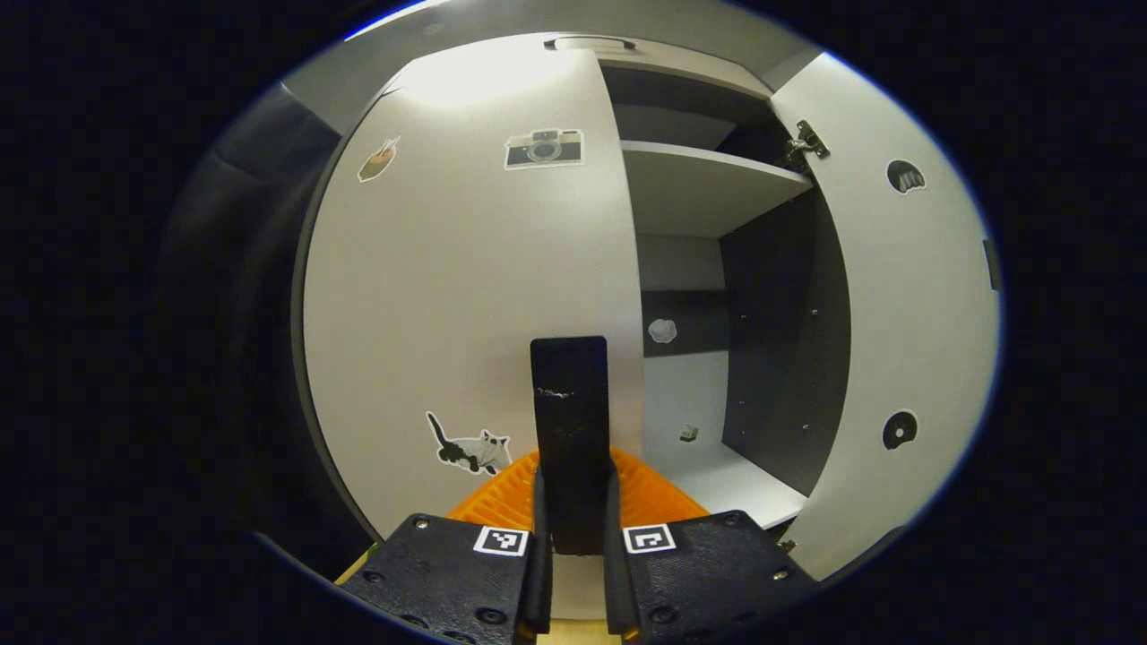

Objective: Open the right door of the double-door shoe cabinet with the right hand, and open the left door with the left hand.

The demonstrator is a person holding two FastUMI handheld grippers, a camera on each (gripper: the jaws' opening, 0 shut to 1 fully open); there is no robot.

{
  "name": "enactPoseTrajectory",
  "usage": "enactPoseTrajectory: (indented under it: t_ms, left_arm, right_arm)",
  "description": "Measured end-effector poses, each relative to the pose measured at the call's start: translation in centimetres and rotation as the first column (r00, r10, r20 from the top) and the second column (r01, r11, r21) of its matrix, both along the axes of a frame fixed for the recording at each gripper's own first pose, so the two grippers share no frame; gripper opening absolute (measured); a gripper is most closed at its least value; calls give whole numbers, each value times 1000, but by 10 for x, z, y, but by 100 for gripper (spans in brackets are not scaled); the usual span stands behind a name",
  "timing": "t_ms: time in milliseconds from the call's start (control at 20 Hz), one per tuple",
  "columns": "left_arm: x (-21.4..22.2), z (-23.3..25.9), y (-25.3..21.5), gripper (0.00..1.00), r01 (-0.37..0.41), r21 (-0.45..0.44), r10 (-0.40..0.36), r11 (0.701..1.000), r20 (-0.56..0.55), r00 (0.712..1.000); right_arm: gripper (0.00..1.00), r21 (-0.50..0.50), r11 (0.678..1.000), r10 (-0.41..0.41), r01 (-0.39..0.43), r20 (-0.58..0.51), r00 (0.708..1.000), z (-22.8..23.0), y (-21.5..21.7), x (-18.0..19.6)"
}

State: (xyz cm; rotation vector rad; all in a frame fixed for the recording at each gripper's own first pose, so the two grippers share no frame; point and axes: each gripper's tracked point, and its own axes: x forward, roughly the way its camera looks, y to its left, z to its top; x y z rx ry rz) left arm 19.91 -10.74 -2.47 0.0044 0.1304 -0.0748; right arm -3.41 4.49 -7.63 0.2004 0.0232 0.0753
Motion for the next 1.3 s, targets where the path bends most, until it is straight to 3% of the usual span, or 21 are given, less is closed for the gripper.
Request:
enactPoseTrajectory:
  t_ms: [400,550,600,650,700,750,850,900,1050,1100,1200,1250,1300]
  left_arm:
    - [-44,6,19,25,57,-9,-57,998,1,998]
    - [-57,5,27,24,73,-11,-73,997,10,997]
    - [-60,4,29,25,77,-1,-77,997,9,997]
    - [-64,5,31,24,81,0,-81,997,12,997]
    - [-68,6,32,26,88,1,-88,996,15,996]
    - [-73,7,35,24,93,-5,-93,996,18,996]
    - [-83,9,44,26,97,-3,-97,995,27,995]
    - [-86,8,45,24,97,4,-97,995,30,995]
    - [-97,7,52,24,98,26,-98,995,29,995]
    - [-103,9,58,24,101,30,-101,994,31,994]
    - [-114,10,70,24,104,40,-105,994,34,994]
    - [-117,9,74,24,99,40,-101,994,38,994]
    - [-120,10,79,24,96,45,-98,994,38,994]
  right_arm:
    - [98,-28,1000,10,-11,-20,1000,-5,16,3]
    - [98,-6,998,64,-65,-34,997,-7,32,1]
    - [94,2,996,87,-87,-34,996,-7,39,1]
    - [98,2,995,98,-98,-34,995,-6,41,0]
    - [94,-2,995,101,-101,-32,994,-5,42,-1]
    - [98,-8,995,102,-102,-28,994,-3,42,-1]
    - [98,-18,994,103,-103,-25,994,-3,45,-2]
    - [93,-19,994,104,-105,-25,994,-3,48,-2]
    - [93,-25,993,113,-114,-27,993,-2,54,-2]
    - [98,-26,993,113,-114,-27,993,-3,55,-2]
    - [93,-24,993,113,-114,-28,993,-2,59,-3]
    - [98,-24,993,114,-115,-27,993,-2,60,-3]
    - [94,-26,993,116,-117,-27,993,-3,63,-4]
